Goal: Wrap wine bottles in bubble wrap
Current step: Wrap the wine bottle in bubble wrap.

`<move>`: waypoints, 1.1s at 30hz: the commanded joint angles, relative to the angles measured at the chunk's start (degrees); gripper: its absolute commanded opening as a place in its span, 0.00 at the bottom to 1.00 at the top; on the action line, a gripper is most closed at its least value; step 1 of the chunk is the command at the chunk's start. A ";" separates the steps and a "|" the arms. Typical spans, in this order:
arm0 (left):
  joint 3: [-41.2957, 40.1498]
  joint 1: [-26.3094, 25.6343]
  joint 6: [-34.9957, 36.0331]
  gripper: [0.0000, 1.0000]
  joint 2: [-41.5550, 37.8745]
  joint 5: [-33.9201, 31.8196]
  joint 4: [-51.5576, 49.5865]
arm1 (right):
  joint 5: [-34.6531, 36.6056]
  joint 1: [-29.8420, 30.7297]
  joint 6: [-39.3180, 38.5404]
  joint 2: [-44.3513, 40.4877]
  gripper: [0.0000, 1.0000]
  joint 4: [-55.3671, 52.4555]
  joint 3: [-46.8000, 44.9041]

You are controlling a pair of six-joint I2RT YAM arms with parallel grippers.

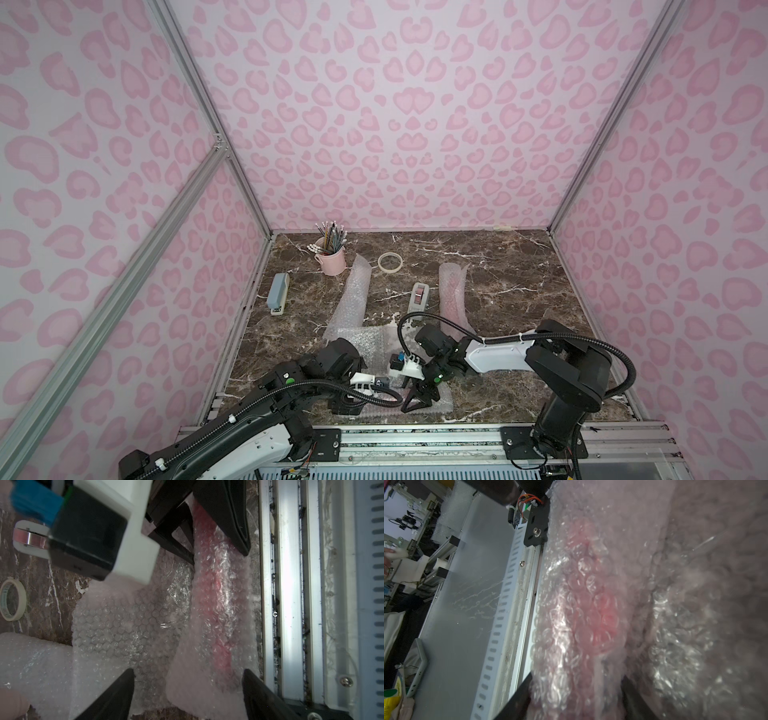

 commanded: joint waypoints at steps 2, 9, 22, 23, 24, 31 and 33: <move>-1.14 -6.42 0.96 0.84 3.04 -7.43 4.12 | 0.29 -2.06 5.80 1.05 0.49 0.49 -0.69; -0.90 -13.04 -3.99 0.86 12.13 -13.08 10.74 | -2.26 -4.60 11.53 2.67 0.48 4.67 -0.21; -0.04 -17.61 -15.34 0.82 25.87 -17.85 19.78 | -7.46 -7.55 16.77 4.98 0.48 10.63 -0.97; -0.31 -17.62 -15.52 0.82 26.79 -18.48 20.37 | -7.64 -7.66 16.91 5.03 0.48 10.84 -0.82; -0.35 -17.60 -15.77 0.82 28.05 -20.16 20.92 | -7.82 -7.58 17.01 4.90 0.49 11.03 -0.86; 0.30 -17.93 -18.82 0.77 34.57 -19.87 23.36 | -8.36 -7.78 17.20 5.93 0.51 12.15 -1.60; 0.64 -17.92 -18.41 0.72 35.70 -20.68 23.20 | -8.49 -7.75 17.14 6.18 0.52 12.43 -1.82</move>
